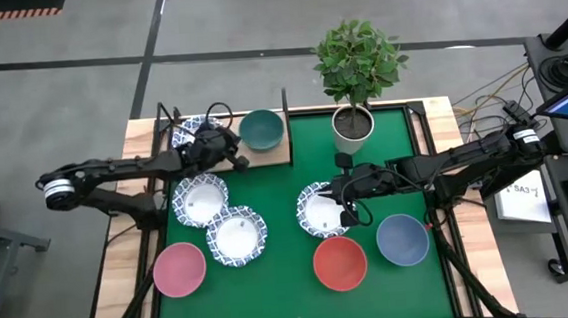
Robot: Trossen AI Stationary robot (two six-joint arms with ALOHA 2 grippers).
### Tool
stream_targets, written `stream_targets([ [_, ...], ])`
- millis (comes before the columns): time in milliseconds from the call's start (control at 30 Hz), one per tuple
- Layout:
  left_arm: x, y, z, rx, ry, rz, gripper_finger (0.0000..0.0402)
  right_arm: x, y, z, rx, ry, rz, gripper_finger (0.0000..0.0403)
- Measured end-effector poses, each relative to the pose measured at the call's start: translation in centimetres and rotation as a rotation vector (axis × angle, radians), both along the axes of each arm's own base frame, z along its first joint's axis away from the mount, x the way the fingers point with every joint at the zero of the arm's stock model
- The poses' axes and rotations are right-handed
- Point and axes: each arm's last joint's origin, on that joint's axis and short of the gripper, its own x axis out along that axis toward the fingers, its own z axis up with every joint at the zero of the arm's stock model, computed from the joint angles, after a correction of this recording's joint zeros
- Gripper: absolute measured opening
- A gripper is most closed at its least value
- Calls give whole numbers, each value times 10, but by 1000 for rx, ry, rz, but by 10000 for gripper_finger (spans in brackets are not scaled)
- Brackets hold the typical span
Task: Place and stack bowls onto a shelf
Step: Put the green bowl on the shelf
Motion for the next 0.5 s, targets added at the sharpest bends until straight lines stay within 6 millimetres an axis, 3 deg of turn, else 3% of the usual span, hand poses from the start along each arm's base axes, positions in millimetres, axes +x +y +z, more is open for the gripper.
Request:
stream_targets([
  [200,11,3,20,-13,-48,-137,0,0,0,0,5,-6,-2,27],
  [500,22,28,-7,-114,177,-68,0,0,0,0,19,-1,-11,27],
])
